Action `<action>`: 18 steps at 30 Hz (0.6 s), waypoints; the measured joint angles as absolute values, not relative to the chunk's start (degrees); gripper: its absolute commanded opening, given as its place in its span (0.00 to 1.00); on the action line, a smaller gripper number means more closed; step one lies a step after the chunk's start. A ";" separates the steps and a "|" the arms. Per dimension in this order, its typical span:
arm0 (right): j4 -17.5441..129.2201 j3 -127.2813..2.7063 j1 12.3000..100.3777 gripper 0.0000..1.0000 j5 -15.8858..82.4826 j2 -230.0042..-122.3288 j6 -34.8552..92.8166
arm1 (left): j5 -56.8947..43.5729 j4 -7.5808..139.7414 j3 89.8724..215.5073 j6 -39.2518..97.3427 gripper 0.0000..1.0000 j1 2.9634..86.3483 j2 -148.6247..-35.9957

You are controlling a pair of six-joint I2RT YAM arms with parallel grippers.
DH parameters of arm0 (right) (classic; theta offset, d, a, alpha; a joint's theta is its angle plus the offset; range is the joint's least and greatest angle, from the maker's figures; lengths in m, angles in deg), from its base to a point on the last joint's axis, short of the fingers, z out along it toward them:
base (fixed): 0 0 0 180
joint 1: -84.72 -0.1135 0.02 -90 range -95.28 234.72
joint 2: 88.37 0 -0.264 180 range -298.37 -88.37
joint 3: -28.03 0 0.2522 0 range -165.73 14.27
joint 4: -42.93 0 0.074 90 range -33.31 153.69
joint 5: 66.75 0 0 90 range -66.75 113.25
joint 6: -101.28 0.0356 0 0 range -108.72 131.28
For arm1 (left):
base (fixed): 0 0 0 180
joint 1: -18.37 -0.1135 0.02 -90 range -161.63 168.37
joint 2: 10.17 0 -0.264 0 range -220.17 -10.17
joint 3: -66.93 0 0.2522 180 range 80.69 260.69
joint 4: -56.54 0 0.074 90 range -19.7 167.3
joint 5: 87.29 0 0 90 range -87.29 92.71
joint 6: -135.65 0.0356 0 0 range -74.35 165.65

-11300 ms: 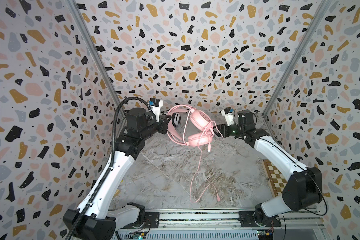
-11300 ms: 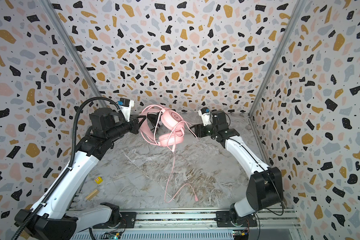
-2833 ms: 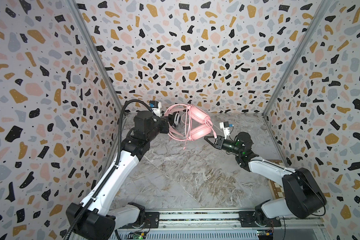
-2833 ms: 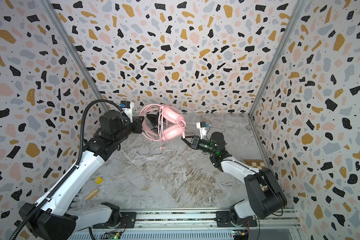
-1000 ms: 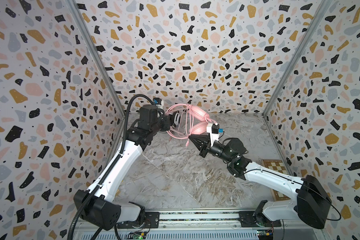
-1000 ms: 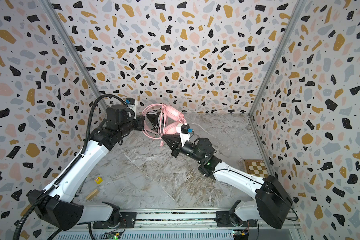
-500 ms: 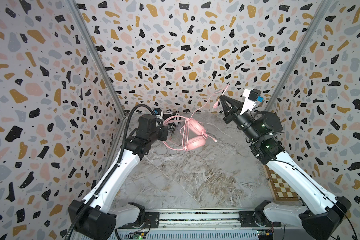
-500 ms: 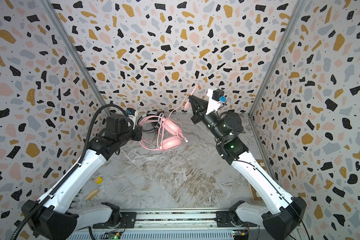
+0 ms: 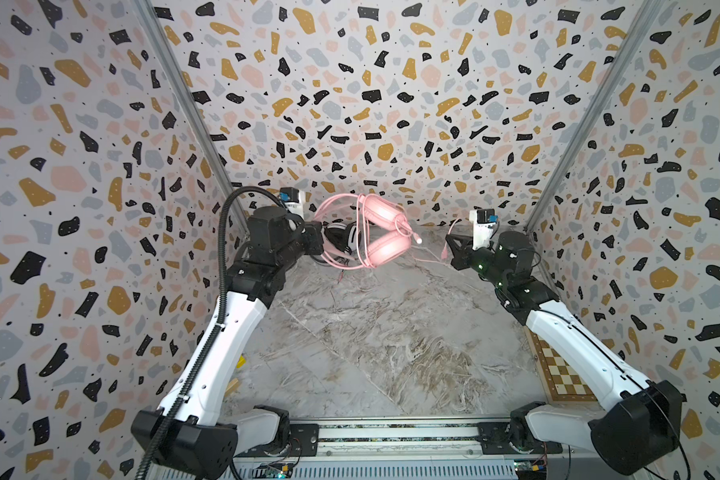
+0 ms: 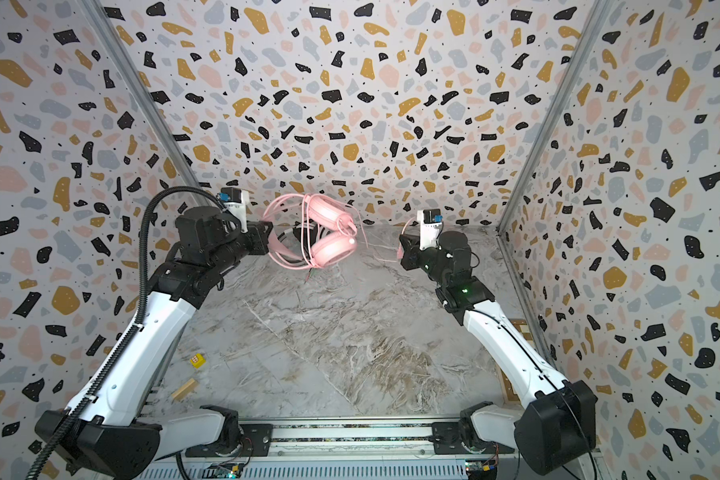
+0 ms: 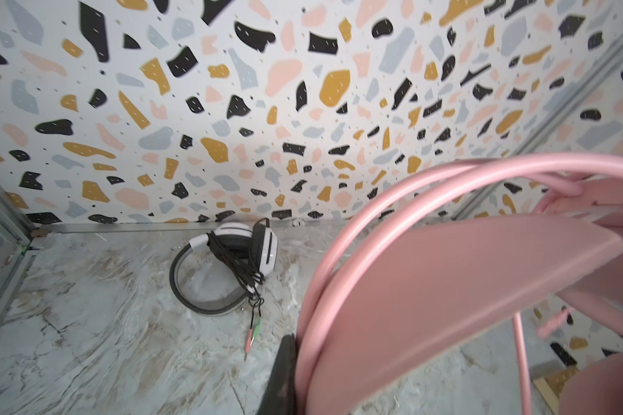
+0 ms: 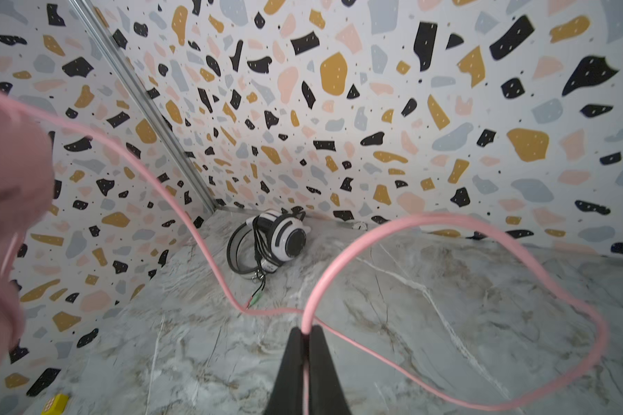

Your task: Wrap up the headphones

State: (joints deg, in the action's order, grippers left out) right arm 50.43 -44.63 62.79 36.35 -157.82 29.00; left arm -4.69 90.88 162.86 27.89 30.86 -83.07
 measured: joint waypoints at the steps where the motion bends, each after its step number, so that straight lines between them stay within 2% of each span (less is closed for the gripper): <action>1: 51.10 -42.99 62.33 0.00 36.74 -156.61 29.04 | -4.36 90.29 164.19 26.65 0.00 30.44 -84.19; 6: 54.43 -36.32 56.95 0.00 37.97 -151.06 29.37 | -3.44 86.22 169.13 20.88 0.00 30.20 -89.65; 12: 57.81 -36.17 48.84 0.00 38.97 -148.83 29.32 | -2.26 83.12 169.77 13.75 0.00 30.75 -92.89; 15: 61.75 -41.79 45.67 0.00 39.56 -150.17 28.38 | 0.73 82.68 169.77 13.29 0.00 32.67 -93.61; 18: 65.35 -53.00 42.33 0.00 39.37 -153.42 26.02 | 3.11 82.88 169.77 15.17 0.00 35.88 -95.05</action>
State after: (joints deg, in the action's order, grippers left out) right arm 65.35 -53.00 42.33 39.37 -153.42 26.02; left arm 3.11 82.88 169.77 15.17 35.88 -95.05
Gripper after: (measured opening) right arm 0.051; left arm 0.059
